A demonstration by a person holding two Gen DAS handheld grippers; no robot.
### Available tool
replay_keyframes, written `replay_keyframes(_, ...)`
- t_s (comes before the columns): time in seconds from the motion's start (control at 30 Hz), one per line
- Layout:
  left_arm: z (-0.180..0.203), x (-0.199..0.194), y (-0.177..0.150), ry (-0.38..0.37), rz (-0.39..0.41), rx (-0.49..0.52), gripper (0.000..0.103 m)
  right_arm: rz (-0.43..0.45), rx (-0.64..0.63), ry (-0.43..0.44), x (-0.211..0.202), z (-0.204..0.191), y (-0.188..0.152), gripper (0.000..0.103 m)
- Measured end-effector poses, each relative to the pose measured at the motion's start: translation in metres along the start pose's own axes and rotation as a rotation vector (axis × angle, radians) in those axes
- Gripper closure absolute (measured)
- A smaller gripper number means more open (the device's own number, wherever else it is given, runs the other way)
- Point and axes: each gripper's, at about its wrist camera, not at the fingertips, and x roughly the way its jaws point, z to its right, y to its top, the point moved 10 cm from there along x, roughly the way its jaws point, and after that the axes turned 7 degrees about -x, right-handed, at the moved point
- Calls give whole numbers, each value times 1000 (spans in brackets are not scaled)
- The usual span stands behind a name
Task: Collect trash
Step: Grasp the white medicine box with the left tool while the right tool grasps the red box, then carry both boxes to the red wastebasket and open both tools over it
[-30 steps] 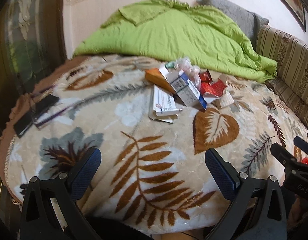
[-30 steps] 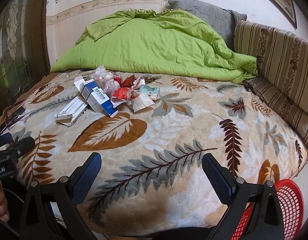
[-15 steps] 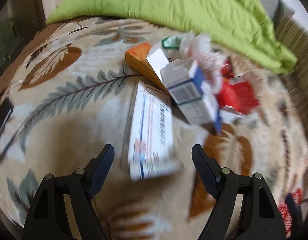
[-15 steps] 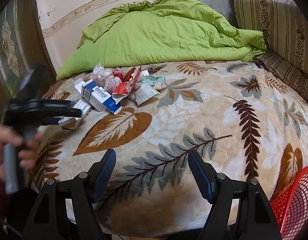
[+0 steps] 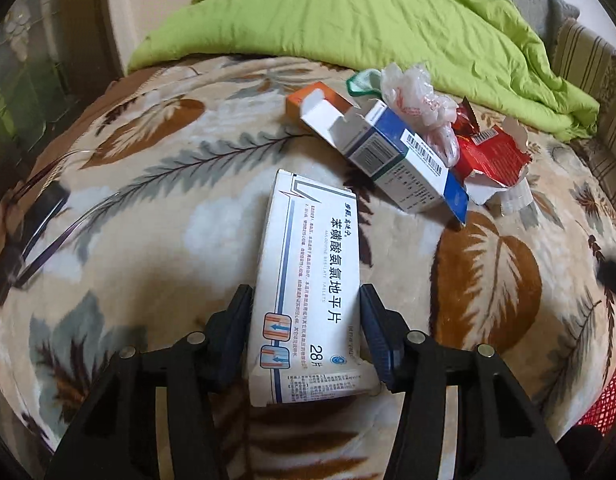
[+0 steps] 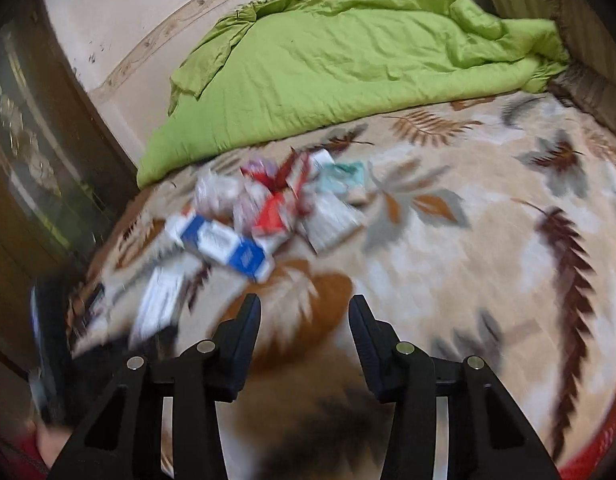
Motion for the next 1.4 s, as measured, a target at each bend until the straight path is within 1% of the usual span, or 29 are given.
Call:
replay_keyframes(0.07, -1, 0, 2, -10, 10, -6, 50, 4, 23, 4, 20, -1, 23, 53)
replay_keyframes(0.17, -1, 7, 0, -17, -4, -22, 49, -16, 49, -1, 51, 0, 45, 53)
replay_keyframes(0.23, 0, 8, 3, -12, 8, -17, 49, -30, 64, -4, 68, 2, 55, 58)
replay_keyframes(0.27, 1, 10, 4, -6, 13, -10, 48, -45, 63, -16, 80, 3, 58, 69)
replay_keyframes(0.3, 2, 12, 5, -1, 17, -5, 48, -57, 61, -25, 86, 3, 60, 87)
replay_keyframes(0.33, 2, 12, 7, 3, 23, -1, 48, -78, 57, -28, 93, 3, 59, 94)
replay_keyframes(0.37, 2, 13, 9, 5, 31, 1, 49, -88, 55, -29, 97, 3, 57, 96)
replay_keyframes(0.47, 1, 10, 10, -14, 44, -10, 51, -25, 54, -27, 82, 1, 54, 98)
replay_keyframes(0.5, 1, 9, 11, -23, 51, -13, 51, -16, 51, -28, 77, 0, 52, 98)
replay_keyframes(0.63, 8, -3, 13, -77, 79, -9, 51, 27, 38, -25, 43, -1, 38, 99)
replay_keyframes(0.7, 18, -14, 13, -134, 108, 10, 51, 39, 39, -12, 26, 0, 30, 99)
replay_keyframes(0.8, 36, -36, 14, -192, 181, 70, 51, 60, 44, -5, -2, 6, 19, 99)
replay_keyframes(0.87, 48, -45, 10, -222, 196, 118, 51, 71, 61, 0, -20, 12, 11, 99)
replay_keyframes(0.97, 70, -54, -2, -262, 184, 187, 51, 87, 83, -2, -52, 25, -4, 99)
replay_keyframes(1.0, 79, -59, -7, -289, 173, 209, 51, 92, 87, -5, -60, 29, -8, 99)
replay_keyframes(1.07, 98, -67, -19, -333, 152, 252, 51, 108, 109, -28, -90, 45, -20, 99)
replay_keyframes(1.17, 140, -87, -41, -414, 130, 360, 51, 127, 157, -69, -129, 71, -38, 99)
replay_keyframes(1.23, 166, -99, -52, -474, 112, 408, 51, 148, 200, -119, -161, 99, -51, 99)
replay_keyframes(1.3, 201, -115, -65, -552, 80, 462, 51, 165, 246, -178, -190, 127, -65, 99)
replay_keyframes(1.4, 250, -139, -86, -650, 44, 550, 51, 178, 330, -278, -239, 174, -94, 99)
